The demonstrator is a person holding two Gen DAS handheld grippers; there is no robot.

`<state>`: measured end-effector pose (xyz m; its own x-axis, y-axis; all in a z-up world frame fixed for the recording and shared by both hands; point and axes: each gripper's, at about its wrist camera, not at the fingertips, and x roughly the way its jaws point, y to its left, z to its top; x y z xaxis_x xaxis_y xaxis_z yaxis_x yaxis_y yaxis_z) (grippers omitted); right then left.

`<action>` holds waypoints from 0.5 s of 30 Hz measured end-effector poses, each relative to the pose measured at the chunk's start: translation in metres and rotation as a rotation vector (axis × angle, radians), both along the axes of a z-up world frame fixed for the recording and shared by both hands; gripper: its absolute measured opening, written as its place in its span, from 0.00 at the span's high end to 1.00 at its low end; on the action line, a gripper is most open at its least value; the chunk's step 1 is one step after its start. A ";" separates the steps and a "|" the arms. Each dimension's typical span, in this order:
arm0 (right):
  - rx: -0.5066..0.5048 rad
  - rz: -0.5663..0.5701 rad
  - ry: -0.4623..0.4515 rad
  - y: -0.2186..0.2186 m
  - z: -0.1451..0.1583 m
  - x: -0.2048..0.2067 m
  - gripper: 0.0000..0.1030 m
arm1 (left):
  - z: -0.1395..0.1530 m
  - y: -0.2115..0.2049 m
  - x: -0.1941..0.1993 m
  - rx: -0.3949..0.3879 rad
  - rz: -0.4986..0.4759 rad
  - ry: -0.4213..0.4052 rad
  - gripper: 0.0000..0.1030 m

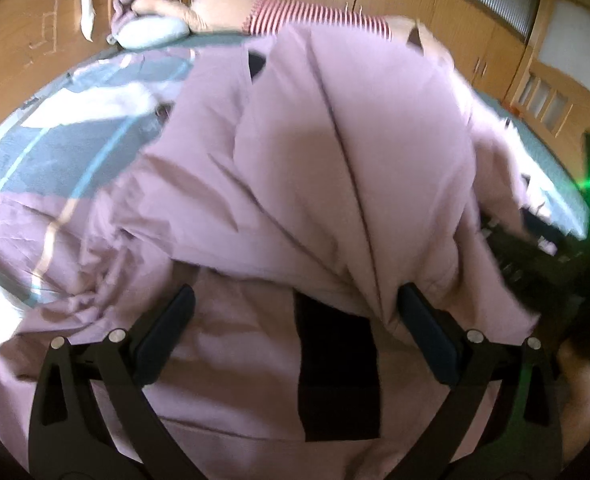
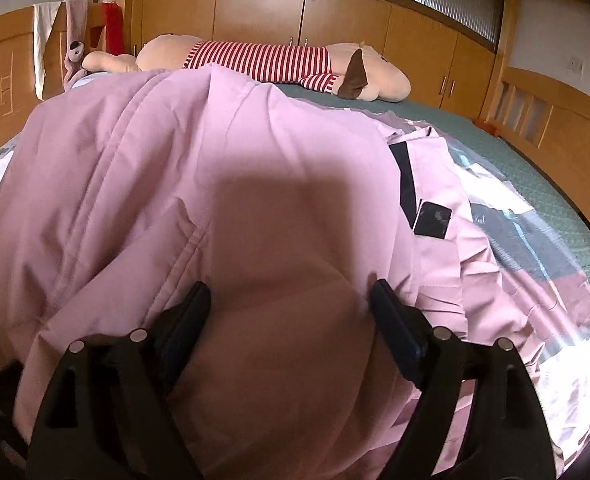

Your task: Fold large clothes

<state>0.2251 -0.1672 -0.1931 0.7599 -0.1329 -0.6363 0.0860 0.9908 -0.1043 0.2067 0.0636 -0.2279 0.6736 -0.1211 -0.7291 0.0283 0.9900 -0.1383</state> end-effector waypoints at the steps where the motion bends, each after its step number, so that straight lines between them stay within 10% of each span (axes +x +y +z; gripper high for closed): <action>1: 0.004 0.001 0.000 -0.001 0.000 0.000 0.18 | 0.005 -0.001 -0.002 0.006 0.002 -0.020 0.02; 5: 0.009 0.001 -0.002 0.000 0.000 -0.001 0.18 | 0.002 -0.009 0.000 0.119 0.001 -0.022 0.02; 15: 0.009 0.003 -0.005 -0.002 -0.002 -0.001 0.16 | 0.006 0.000 -0.001 0.069 0.010 -0.007 0.02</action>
<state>0.2239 -0.1689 -0.1950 0.7636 -0.1246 -0.6336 0.0833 0.9920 -0.0947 0.2058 0.0640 -0.2214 0.6800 -0.0643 -0.7304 0.0192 0.9974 -0.0700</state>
